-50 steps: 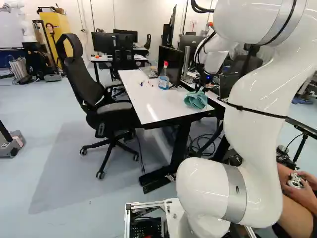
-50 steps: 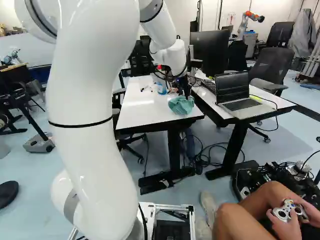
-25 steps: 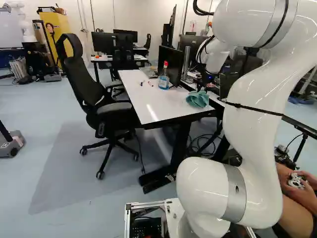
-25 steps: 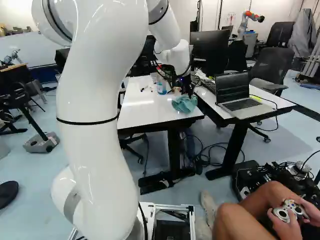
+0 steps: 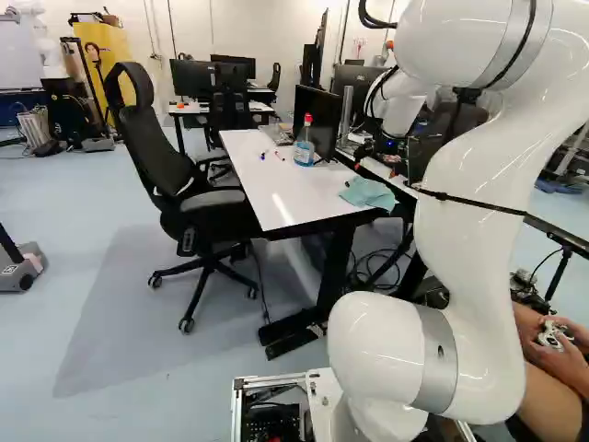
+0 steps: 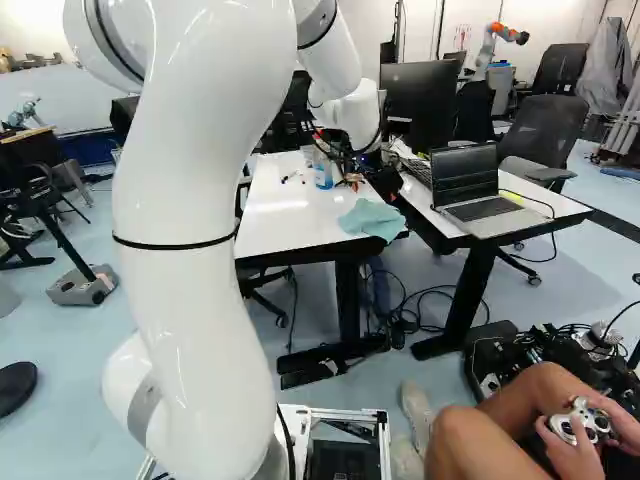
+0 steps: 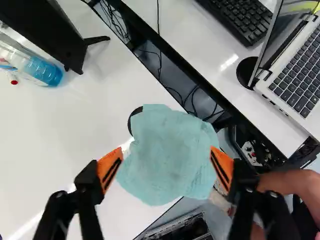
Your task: Clean the table with the green towel
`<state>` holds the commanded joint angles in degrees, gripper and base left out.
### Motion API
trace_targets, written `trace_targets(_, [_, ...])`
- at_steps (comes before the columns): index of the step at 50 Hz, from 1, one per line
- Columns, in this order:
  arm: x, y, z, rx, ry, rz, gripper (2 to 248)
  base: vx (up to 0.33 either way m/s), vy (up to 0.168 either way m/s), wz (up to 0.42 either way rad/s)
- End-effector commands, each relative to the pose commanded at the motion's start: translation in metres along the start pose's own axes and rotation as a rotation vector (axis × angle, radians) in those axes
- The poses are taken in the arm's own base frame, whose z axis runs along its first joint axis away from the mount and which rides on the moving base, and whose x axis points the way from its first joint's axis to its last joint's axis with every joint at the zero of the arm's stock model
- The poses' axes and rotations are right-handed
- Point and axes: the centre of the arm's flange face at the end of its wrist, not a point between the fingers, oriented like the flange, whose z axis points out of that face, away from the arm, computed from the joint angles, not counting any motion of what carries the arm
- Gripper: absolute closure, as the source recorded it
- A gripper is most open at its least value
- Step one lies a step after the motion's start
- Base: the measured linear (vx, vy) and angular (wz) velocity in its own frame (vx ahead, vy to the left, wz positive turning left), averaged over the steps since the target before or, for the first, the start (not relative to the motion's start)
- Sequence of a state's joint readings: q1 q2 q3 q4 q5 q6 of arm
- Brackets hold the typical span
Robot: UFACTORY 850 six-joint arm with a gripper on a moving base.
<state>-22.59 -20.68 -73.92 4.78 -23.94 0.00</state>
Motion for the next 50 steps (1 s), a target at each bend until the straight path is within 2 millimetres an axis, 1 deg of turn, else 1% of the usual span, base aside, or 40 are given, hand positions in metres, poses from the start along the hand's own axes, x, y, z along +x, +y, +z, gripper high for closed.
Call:
trace_targets(1, [0.000,0.000,0.000,0.000,0.000,0.000,9,0.000,0.000,0.000])
trace_targets(5, [0.000,0.000,0.000,0.000,0.000,0.000,9,0.000,0.000,0.000])
trace_targets(6, [0.000,0.000,0.000,0.000,0.000,0.000,3,0.000,0.000,0.000])
trace_targets(30, [-0.002,-0.001,0.000,0.001,0.005,-0.003,3,0.000,0.000,0.000])
trace_targets(50, [-0.014,-0.009,-0.001,0.006,0.033,-0.019,3,0.000,0.000,0.000])
